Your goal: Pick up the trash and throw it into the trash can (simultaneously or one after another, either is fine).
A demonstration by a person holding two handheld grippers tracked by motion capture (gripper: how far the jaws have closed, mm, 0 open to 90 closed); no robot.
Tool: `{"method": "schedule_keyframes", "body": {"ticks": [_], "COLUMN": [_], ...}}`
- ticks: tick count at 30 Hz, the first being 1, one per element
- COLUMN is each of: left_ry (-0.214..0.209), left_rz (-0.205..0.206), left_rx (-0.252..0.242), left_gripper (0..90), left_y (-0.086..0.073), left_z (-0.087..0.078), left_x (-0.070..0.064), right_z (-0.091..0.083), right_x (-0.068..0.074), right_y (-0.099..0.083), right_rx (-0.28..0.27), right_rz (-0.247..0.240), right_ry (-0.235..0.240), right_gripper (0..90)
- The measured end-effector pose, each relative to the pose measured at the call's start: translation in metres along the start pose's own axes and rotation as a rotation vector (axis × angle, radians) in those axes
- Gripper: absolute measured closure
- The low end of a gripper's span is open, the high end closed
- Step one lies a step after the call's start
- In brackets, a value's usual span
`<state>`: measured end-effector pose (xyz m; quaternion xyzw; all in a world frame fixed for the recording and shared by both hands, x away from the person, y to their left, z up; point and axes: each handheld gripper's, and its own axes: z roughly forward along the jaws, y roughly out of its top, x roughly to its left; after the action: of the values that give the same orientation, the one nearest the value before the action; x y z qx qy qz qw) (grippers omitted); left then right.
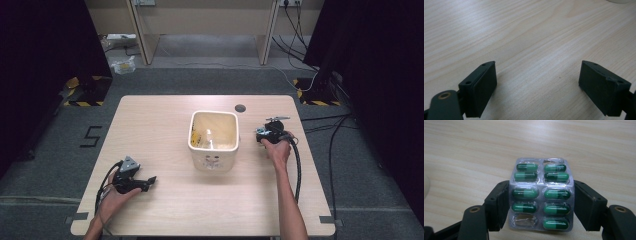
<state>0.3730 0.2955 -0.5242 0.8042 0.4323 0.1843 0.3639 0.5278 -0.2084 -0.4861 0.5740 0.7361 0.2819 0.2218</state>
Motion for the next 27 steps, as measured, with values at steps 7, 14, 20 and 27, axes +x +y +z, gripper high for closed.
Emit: {"method": "schedule_keyframes", "body": {"ticks": [7, 14, 20, 27], "left_ry": [0.0, 0.001, 0.0, 0.0], "left_rz": [-0.001, 0.001, 0.0, -0.001], "left_rx": [0.0, 0.001, 0.0, -0.001], "left_gripper": [13.9, 13.9, 13.9, 13.9], "left_y": [0.0, 0.0, 0.0, 0.0], "left_z": [0.0, 0.0, 0.0, 0.0], "left_x": [0.0, 0.0, 0.0, 0.0], "right_z": [-0.017, -0.038, -0.052, -0.078], "right_x": [0.0, 0.003, 0.009, 0.018], "right_y": [0.006, 0.015, 0.023, 0.035], "right_rx": [-0.03, -0.077, -0.106, -0.153], "right_rz": [-0.021, -0.04, -0.061, -0.102], "right_ry": [0.012, 0.029, 0.048, 0.083], "right_gripper": [34.9, 34.9, 34.9, 34.9]}}
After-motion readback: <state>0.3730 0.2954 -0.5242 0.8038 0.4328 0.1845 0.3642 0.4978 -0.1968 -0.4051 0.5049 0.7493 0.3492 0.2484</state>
